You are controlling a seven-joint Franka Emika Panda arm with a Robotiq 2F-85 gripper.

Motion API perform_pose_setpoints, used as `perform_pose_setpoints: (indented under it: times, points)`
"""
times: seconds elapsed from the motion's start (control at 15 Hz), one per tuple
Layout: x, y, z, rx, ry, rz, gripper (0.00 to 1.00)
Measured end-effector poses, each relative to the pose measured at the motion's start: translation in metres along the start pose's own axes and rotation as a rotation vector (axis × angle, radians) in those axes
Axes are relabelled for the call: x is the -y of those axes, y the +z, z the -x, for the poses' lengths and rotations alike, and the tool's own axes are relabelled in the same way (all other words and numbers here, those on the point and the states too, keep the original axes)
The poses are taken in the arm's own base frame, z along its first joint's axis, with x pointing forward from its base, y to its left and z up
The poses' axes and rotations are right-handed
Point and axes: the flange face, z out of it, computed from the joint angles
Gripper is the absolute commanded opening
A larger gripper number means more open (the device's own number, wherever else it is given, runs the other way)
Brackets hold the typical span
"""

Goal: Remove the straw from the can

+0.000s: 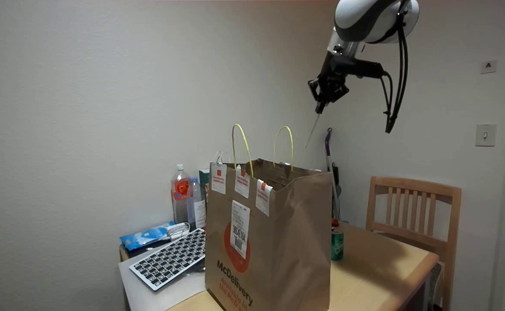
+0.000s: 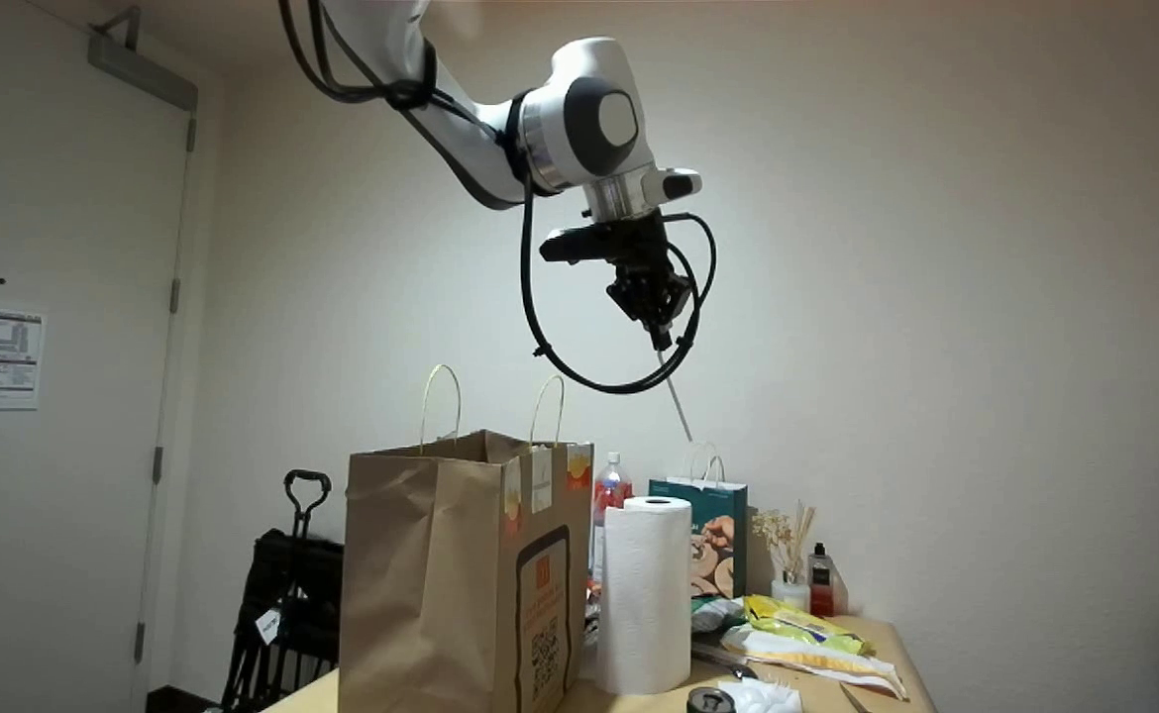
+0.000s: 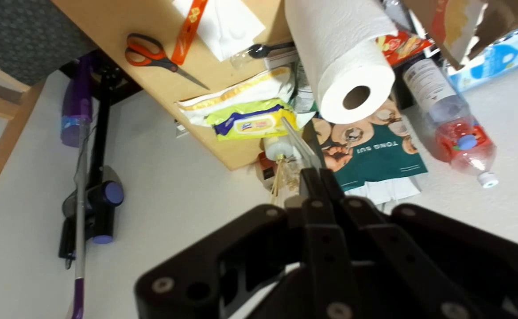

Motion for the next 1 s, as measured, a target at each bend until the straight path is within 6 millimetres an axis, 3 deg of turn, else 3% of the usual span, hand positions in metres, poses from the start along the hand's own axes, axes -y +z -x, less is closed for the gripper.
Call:
perform_pose_setpoints:
  times: [0.47, 0.8, 1.0]
  points:
    - [0.009, -0.063, -0.008, 0.012, -0.034, -0.146, 0.02]
    - [0.011, -0.057, -0.008, 0.02, -0.037, -0.145, 0.0]
    - [0.028, -0.065, -0.007, 0.011, -0.063, -0.175, 0.0]
